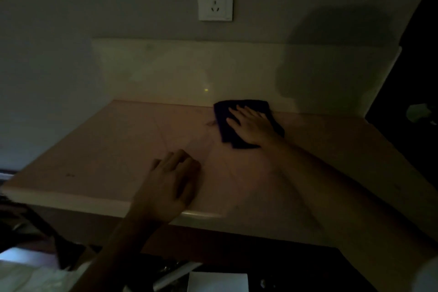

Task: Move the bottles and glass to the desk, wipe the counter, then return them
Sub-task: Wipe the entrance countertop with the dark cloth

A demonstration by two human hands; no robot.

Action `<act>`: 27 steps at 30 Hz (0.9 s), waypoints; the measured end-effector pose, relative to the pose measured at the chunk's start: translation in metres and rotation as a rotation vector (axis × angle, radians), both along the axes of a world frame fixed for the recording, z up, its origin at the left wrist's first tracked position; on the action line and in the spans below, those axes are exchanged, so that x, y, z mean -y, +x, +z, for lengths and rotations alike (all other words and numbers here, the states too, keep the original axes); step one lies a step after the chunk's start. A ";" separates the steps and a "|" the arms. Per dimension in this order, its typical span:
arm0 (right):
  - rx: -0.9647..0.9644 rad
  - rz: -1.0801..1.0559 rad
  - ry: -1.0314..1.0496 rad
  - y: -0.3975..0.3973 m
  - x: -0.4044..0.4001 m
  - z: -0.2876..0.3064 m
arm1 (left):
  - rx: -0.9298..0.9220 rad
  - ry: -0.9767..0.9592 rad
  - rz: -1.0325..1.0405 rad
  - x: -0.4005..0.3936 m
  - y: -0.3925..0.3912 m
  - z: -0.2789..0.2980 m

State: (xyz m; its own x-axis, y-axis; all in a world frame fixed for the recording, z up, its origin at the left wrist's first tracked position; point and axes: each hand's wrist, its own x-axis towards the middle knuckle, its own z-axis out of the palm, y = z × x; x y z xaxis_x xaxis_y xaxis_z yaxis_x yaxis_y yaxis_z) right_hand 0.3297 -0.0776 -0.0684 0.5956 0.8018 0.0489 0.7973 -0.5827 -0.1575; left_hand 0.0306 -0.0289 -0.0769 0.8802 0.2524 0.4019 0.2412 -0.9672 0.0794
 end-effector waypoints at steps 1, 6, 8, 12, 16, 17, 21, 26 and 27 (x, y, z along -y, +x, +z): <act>0.003 0.006 -0.014 -0.002 0.002 0.001 | 0.005 0.006 -0.002 0.001 0.000 0.000; -0.013 0.051 -0.003 -0.067 0.052 0.006 | 0.069 -0.006 0.050 0.005 -0.001 0.001; 0.031 0.125 0.024 -0.116 0.087 0.000 | 0.133 -0.051 0.097 0.008 -0.002 -0.002; 0.023 0.208 0.075 -0.185 0.135 -0.003 | 0.163 -0.173 0.211 0.014 -0.005 0.000; 0.013 0.177 0.053 -0.183 0.128 -0.002 | 0.120 -0.097 0.205 -0.007 -0.030 -0.001; 0.010 0.185 0.039 -0.176 0.118 -0.001 | 0.079 -0.043 0.198 -0.019 -0.038 -0.002; -0.007 0.157 -0.003 -0.132 0.054 0.003 | -0.031 0.039 0.243 -0.065 -0.059 0.001; -0.003 0.071 -0.019 -0.072 -0.053 0.001 | -0.063 0.009 0.140 -0.086 -0.065 -0.001; -0.004 0.064 -0.014 -0.065 -0.066 0.001 | -0.062 0.000 0.133 -0.086 -0.065 -0.001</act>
State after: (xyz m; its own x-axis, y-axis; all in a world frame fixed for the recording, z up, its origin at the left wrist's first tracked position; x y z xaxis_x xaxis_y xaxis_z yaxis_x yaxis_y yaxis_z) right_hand 0.2642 -0.0112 -0.0677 0.5436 0.8386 0.0353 0.8322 -0.5329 -0.1533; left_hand -0.0346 0.0568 -0.0784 0.8620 0.3689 0.3477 0.3720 -0.9262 0.0604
